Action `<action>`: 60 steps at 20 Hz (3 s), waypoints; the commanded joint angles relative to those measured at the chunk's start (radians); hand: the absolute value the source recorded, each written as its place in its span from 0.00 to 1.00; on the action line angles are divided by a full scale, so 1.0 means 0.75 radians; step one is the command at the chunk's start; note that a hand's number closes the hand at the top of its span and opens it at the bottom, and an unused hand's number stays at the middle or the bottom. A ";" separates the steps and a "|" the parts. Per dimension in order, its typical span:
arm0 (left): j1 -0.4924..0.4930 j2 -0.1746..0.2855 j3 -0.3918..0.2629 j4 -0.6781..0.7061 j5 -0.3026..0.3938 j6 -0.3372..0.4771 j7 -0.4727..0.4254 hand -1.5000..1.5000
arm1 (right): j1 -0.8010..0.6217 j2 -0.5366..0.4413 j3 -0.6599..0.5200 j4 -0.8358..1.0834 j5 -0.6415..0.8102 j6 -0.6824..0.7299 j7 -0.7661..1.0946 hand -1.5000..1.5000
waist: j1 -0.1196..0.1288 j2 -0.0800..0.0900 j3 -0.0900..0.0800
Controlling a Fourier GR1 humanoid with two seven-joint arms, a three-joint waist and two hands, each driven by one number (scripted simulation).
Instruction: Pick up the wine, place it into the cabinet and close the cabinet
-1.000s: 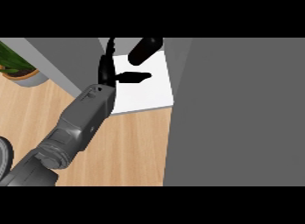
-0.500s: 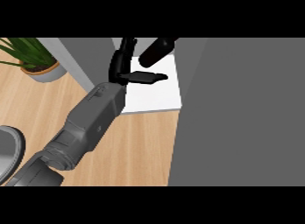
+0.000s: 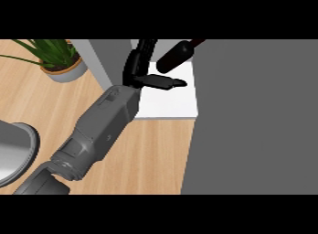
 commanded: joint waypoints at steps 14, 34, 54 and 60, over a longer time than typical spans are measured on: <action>0.452 -0.020 -0.394 -1.128 -0.094 0.522 0.424 0.00 | 0.051 -0.052 0.023 -0.125 0.008 -0.052 0.048 0.00 | 0.027 -0.015 0.004; 1.222 0.215 -0.844 -2.108 -0.262 0.838 0.472 1.00 | -0.056 -0.114 0.045 -0.071 0.023 -0.091 0.083 0.00 | 0.023 -0.005 0.003; 1.800 0.912 -0.402 -2.558 0.076 0.223 0.209 1.00 | -0.122 0.188 0.568 -0.085 -0.030 -0.100 0.132 1.00 | 0.047 -0.008 -0.001; 1.977 1.066 -0.086 -2.504 0.245 0.000 0.099 1.00 | -0.326 0.302 0.870 0.109 0.208 -0.168 0.141 1.00 | 0.058 -0.012 -0.004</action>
